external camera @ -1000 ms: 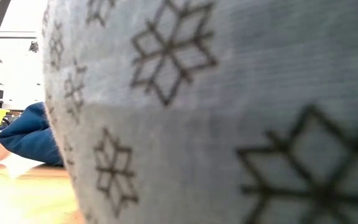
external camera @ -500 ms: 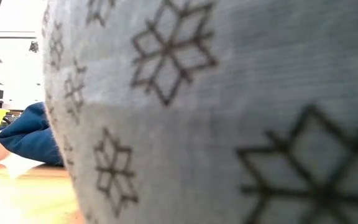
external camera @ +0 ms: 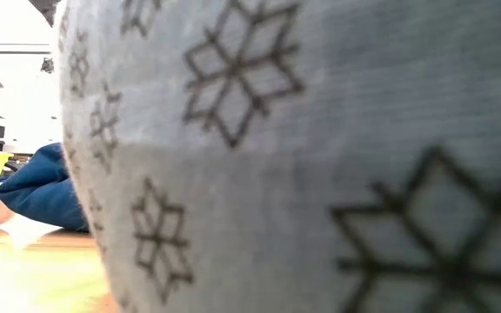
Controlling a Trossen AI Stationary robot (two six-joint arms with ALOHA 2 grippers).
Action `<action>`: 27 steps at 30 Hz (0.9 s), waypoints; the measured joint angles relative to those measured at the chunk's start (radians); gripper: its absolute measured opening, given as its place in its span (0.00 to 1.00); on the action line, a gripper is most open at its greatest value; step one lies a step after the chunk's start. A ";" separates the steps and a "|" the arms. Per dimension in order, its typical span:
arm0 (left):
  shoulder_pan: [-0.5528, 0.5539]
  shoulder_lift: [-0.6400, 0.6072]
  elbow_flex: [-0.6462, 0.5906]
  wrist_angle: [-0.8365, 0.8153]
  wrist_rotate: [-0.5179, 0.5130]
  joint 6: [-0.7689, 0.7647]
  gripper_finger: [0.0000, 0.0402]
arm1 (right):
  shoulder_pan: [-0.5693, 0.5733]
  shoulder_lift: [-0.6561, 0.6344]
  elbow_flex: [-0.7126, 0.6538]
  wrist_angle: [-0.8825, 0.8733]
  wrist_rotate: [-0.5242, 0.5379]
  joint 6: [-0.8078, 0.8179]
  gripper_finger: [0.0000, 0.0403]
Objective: Pick & place medical supplies in basket/bin
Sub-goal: Put the white rolled gauze into the gray bin
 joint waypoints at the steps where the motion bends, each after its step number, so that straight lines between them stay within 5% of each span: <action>1: -0.008 -0.031 -0.033 0.027 -0.027 0.004 0.82 | 0.000 0.000 0.000 -0.003 -0.001 0.000 0.09; 14: -0.018 -0.361 -0.371 0.018 -0.225 -0.048 0.82 | -0.021 0.000 0.000 -0.094 0.086 0.004 0.09; 27: -0.018 -0.543 -0.421 -0.112 -0.201 0.022 0.82 | -0.161 -0.001 0.001 -0.420 0.126 0.196 0.08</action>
